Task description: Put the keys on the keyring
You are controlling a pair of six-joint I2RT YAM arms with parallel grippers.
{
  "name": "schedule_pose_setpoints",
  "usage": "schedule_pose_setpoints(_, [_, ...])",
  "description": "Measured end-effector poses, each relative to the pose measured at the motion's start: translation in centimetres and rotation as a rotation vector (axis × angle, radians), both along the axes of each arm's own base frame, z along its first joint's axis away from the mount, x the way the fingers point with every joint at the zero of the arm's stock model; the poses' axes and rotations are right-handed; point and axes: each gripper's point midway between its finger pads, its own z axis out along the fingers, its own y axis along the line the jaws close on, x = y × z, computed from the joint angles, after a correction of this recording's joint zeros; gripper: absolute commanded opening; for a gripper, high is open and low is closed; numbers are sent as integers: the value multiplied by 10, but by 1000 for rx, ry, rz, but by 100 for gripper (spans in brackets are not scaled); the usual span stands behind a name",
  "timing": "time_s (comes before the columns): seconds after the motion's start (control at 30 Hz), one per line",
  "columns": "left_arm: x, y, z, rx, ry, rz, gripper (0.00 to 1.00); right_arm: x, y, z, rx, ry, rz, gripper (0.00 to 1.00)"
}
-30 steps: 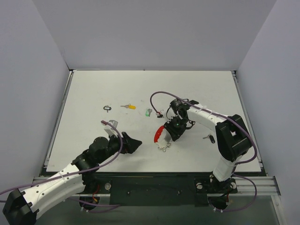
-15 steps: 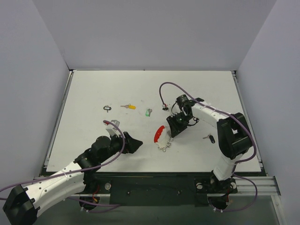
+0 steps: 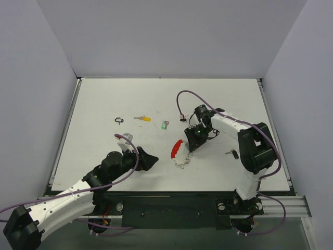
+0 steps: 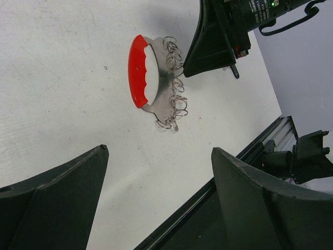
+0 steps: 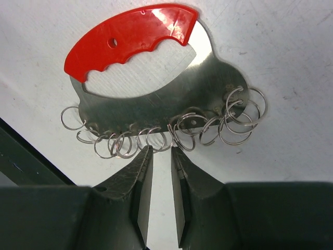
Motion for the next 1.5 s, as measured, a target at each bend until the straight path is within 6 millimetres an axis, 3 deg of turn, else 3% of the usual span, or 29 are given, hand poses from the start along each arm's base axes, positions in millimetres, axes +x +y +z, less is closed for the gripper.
schedule_pose_setpoints(0.47, [0, -1, 1, -6, 0, -2, 91, 1, -4, -9, -27, 22, -25, 22])
schedule_pose_setpoints(0.7, [0, -2, -9, 18, 20, -7, 90, 5, -13, 3, 39, 45, -58, 24])
schedule_pose_setpoints(0.8, [2, -4, -19, 61, 49, -13, 89, 4, -17, 18, 85, 40, -44, 24])
schedule_pose_setpoints(0.9, [9, -14, -12, 101, 61, -27, 86, 6, -23, 37, 127, -1, -30, 25])
schedule_pose_setpoints(1.0, [22, -39, 11, 140, 44, -63, 85, 9, -34, 68, 186, -73, -40, 26])
schedule_pose_setpoints(1.1, [32, -72, 39, 168, -1, -110, 84, 16, -58, 101, 244, -175, -98, 27])
schedule_pose_setpoints(1.2, [31, -101, 49, 209, -27, -153, 80, 18, -83, 120, 267, -248, -155, 27])
schedule_pose_setpoints(1.3, [25, -116, 29, 290, -12, -179, 76, 11, -96, 124, 263, -274, -180, 27])
schedule_pose_setpoints(1.5, [16, -119, -15, 421, 37, -184, 73, -5, -114, 112, 243, -266, -228, 27])
